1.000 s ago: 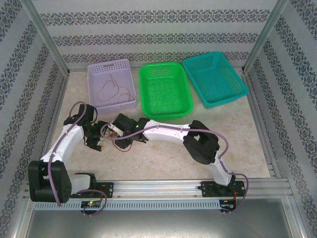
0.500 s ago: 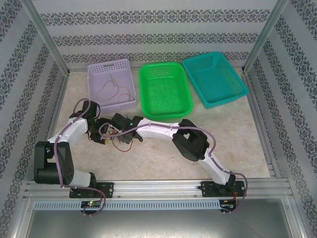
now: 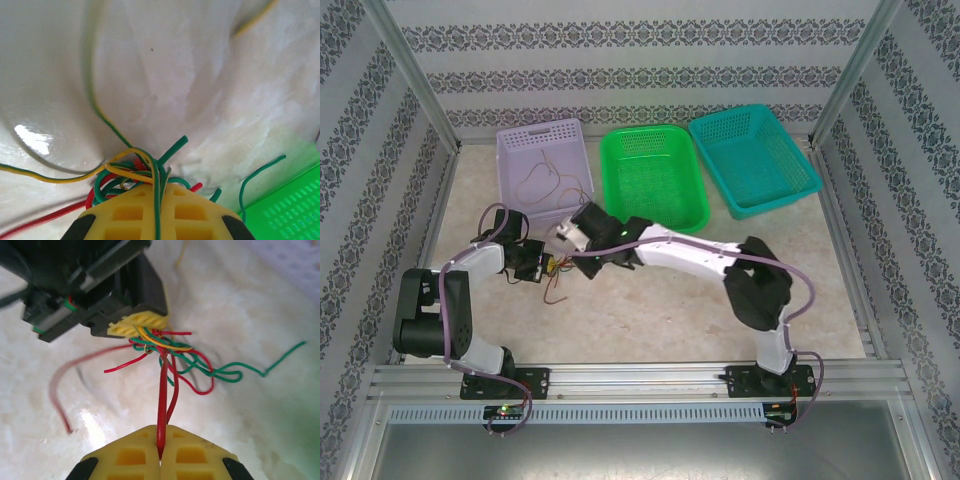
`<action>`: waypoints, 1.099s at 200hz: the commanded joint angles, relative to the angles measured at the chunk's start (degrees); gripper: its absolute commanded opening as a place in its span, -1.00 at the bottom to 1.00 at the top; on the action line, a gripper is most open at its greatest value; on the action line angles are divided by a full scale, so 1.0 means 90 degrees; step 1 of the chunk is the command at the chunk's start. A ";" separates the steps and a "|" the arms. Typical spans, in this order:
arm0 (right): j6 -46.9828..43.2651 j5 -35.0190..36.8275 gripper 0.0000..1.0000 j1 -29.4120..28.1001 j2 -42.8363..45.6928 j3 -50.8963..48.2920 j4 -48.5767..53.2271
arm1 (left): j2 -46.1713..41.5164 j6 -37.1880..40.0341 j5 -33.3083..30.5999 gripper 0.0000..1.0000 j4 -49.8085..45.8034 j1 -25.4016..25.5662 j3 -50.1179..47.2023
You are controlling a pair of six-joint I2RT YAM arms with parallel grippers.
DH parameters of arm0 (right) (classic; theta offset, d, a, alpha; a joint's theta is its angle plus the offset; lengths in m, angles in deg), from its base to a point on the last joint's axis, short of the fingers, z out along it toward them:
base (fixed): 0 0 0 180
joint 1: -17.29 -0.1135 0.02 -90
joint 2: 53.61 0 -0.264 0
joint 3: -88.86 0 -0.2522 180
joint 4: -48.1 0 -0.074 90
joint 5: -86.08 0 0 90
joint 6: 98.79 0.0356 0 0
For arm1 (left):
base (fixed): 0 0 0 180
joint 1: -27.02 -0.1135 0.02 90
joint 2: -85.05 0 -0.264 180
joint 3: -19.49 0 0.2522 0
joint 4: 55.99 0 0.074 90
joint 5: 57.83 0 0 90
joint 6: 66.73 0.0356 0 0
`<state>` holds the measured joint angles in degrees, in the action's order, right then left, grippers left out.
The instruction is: Untangle the cables
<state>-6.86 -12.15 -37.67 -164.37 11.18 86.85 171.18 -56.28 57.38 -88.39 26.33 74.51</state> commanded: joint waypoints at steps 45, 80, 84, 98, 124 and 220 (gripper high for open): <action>0.0258 -0.0457 -1.00 0.1071 0.1972 -0.1164 0.0253 | 0.0237 0.0247 -0.1088 -1.00 -0.0621 0.0067 0.0083; 0.0540 -0.0280 -1.00 0.1401 0.2613 -0.1051 0.0455 | 0.0247 0.0293 -0.1059 -1.00 -0.0651 0.0067 0.0075; 0.0590 -0.0270 -1.00 0.1437 0.2682 -0.1028 0.0464 | 0.0245 0.0308 -0.1057 -1.00 -0.0663 0.0067 0.0082; 0.0733 -0.0159 -1.00 0.1532 0.2924 -0.0928 0.0494 | 0.0185 0.0363 -0.1069 -1.00 -0.0713 0.0076 0.0120; 0.1044 -0.0024 -1.00 0.1757 0.3348 -0.0754 0.0543 | 0.0069 0.0559 -0.1165 -1.00 -0.0927 0.0076 0.0268; 0.2004 -0.0123 -1.00 0.3217 0.4659 -0.0656 0.0236 | -0.0422 0.0859 -0.1024 -0.50 -0.1022 0.0263 0.0658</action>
<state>7.70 -13.44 -11.81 -125.07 4.25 90.74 169.98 -50.42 50.08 -94.24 27.33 77.79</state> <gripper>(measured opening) 0.057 0.185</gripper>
